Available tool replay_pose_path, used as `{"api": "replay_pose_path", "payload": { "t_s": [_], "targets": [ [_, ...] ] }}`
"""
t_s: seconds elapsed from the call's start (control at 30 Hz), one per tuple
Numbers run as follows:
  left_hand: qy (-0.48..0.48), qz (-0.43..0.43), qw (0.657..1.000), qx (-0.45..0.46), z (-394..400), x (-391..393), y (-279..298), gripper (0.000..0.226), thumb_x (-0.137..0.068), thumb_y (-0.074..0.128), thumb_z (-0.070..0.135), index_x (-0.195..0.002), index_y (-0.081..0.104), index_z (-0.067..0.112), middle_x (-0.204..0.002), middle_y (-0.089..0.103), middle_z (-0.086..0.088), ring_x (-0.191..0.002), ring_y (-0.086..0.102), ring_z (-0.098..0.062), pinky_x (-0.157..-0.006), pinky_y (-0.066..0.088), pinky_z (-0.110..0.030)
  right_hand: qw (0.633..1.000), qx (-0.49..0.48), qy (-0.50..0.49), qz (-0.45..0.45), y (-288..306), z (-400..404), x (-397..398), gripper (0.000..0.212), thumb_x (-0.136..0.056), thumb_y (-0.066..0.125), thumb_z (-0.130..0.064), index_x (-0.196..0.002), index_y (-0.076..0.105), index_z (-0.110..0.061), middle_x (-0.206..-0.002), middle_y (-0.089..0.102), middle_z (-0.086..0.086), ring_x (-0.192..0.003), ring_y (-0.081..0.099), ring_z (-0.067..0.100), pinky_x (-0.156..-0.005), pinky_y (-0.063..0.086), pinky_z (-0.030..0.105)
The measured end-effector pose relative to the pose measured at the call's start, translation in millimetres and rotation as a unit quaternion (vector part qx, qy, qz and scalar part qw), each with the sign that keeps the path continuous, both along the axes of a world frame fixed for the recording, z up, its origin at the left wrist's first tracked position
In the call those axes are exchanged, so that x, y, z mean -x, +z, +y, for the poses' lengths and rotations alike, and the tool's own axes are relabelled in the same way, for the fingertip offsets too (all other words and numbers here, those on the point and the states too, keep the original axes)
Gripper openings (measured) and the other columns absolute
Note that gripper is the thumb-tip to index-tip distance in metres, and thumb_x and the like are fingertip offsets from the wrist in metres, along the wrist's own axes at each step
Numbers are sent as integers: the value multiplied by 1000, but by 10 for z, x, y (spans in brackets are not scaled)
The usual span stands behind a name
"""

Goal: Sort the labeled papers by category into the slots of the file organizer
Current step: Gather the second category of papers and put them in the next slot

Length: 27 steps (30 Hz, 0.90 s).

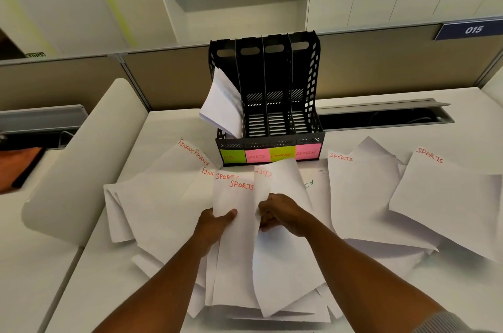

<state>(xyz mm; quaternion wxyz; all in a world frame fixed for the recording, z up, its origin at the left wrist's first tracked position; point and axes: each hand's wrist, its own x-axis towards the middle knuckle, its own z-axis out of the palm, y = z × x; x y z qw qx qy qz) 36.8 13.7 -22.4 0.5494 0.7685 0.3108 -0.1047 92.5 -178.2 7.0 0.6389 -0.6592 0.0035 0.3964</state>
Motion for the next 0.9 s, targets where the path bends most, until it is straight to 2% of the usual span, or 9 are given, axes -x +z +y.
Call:
{"api": "replay_pose_path", "payload": {
  "t_s": [0.1,0.23,0.37,0.5,0.63,0.73,0.8,0.9],
  "targets": [
    [16,7,1000,-19,17,0,4,47,-87,68,37,-124,54,10,-119,63,-11,-108,61,-33,-96,51,-47,997,-55,21,45,67,8,9,32,-77,46,-1,-105,58,4,-76,71,16,-65,69,28,-58,56,31],
    [25,9,1000,-13,18,8,9,40,-94,57,34,-125,55,9,-120,63,-14,-99,60,-29,-95,50,-48,991,-91,66,65,140,-18,13,36,-71,48,-7,-105,57,3,-77,73,12,-68,70,26,-58,55,28],
    [31,17,999,-12,-2,16,2,40,-100,45,36,-126,53,7,-118,62,-14,-96,57,-28,-92,49,-46,993,-67,74,63,123,8,22,43,-69,55,-9,-111,57,2,-89,72,18,-74,71,29,-61,56,28],
    [21,7,1000,-15,-54,4,9,40,-101,41,39,-127,53,11,-117,61,-11,-94,57,-26,-84,48,-39,997,-20,59,52,43,65,26,31,-76,59,-6,-106,59,2,-94,73,23,-80,72,33,-65,58,30],
    [4,-4,999,46,-96,4,16,46,-99,43,43,-133,51,12,-128,60,-12,-110,58,-29,-98,47,-43,997,51,52,5,-25,157,37,17,-81,64,-9,-96,65,-1,-96,73,19,-80,73,29,-71,61,33],
    [-12,-30,996,81,-147,2,28,61,-93,46,53,-144,39,20,-146,46,-2,-132,44,-28,-109,34,-45,994,85,69,-25,-73,155,70,13,-84,65,-14,-94,68,-5,-99,73,15,-82,72,24,-70,59,29],
    [-25,-29,998,58,-181,11,32,70,-86,54,60,-143,37,23,-137,48,3,-133,42,-24,-109,34,-45,994,88,59,-28,-107,119,83,16,-86,64,-15,-97,67,-4,-98,74,12,-84,73,23,-70,59,29],
    [-41,-34,999,4,-202,10,-24,55,-73,72,54,-114,52,23,-107,58,5,-112,57,-25,-87,46,-33,995,88,6,-56,-143,18,85,13,-84,64,-14,-93,67,-5,-92,76,8,-78,74,21,-65,56,27]
  ]
}}
